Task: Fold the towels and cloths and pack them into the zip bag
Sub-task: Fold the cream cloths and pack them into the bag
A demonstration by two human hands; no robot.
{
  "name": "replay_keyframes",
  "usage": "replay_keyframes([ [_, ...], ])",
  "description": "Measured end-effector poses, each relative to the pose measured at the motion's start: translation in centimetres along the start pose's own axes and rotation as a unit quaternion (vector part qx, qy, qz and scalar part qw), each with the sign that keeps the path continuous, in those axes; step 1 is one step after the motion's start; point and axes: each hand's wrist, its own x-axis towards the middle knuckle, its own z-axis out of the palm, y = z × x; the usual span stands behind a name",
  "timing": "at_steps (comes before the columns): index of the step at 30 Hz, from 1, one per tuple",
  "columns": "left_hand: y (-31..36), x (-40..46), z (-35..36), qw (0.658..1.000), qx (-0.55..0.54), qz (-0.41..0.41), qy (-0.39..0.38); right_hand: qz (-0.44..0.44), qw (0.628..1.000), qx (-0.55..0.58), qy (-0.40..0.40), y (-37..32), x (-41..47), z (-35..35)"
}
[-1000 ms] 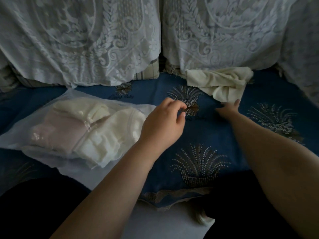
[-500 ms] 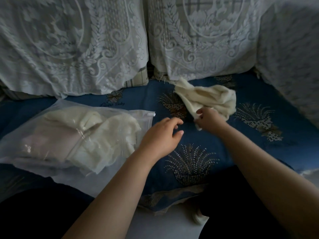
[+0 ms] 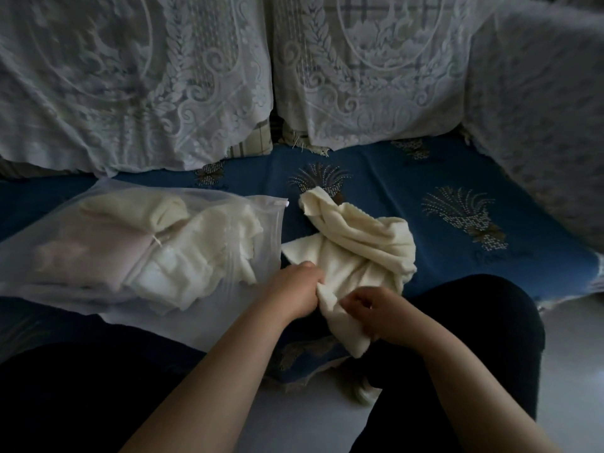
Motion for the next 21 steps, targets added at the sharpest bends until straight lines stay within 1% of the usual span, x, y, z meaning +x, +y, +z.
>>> replay_keyframes([
  [2,0.4,-0.9,0.2,1.000,0.011,0.013,-0.008,0.009,0.996,-0.009,0.094,1.3,2.2,-0.2],
  [3,0.7,-1.3,0.2,1.000,0.019,0.017,-0.010,0.008,0.993,-0.025,0.111,1.8,3.5,-0.2],
  [4,0.9,-1.6,0.1,0.999,0.033,0.020,-0.008,-0.001,0.992,-0.081,0.094,2.1,5.0,-0.3],
  [5,1.1,-1.9,0.0,0.998,0.053,0.021,-0.011,-0.002,0.987,-0.149,0.059,2.1,6.4,-0.4],
  [6,1.2,-2.1,0.0,0.996,0.081,0.024,-0.021,0.013,0.981,-0.192,0.037,2.1,7.7,-0.8],
  [7,1.3,-2.2,-0.1,0.992,0.116,0.027,-0.041,0.027,0.978,-0.199,0.049,1.9,8.9,-1.5],
  [8,1.4,-2.3,-0.1,0.985,0.153,0.026,-0.072,0.041,0.979,-0.179,0.084,1.8,9.8,-2.5],
  [9,1.5,-2.5,-0.1,0.977,0.184,0.020,-0.104,0.048,0.980,-0.136,0.137,1.6,10.6,-3.7],
  [11,1.5,-2.8,0.0,0.965,0.214,0.007,-0.149,0.069,0.971,-0.056,0.222,1.4,11.5,-6.0],
  [13,1.4,-2.9,0.2,0.957,0.220,0.010,-0.187,0.127,0.963,-0.028,0.236,1.8,11.5,-7.0],
  [15,1.4,-2.6,0.5,0.951,0.210,0.016,-0.227,0.173,0.959,-0.049,0.219,2.8,11.0,-6.8],
  [16,1.4,-2.1,0.6,0.951,0.207,0.015,-0.229,0.187,0.958,-0.066,0.207,3.3,10.7,-6.4],
  [17,1.5,-1.5,0.6,0.956,0.207,0.015,-0.208,0.197,0.957,-0.081,0.199,3.8,10.5,-6.0],
  [18,1.7,-0.6,0.5,0.965,0.203,0.014,-0.164,0.206,0.954,-0.089,0.198,4.2,10.4,-5.7],
  [19,2.0,0.4,0.4,0.977,0.183,0.013,-0.105,0.215,0.951,-0.084,0.205,4.5,10.3,-5.6],
  [21,2.4,2.7,0.5,0.994,0.111,0.011,0.003,0.236,0.942,-0.059,0.230,5.0,9.8,-5.4],
])
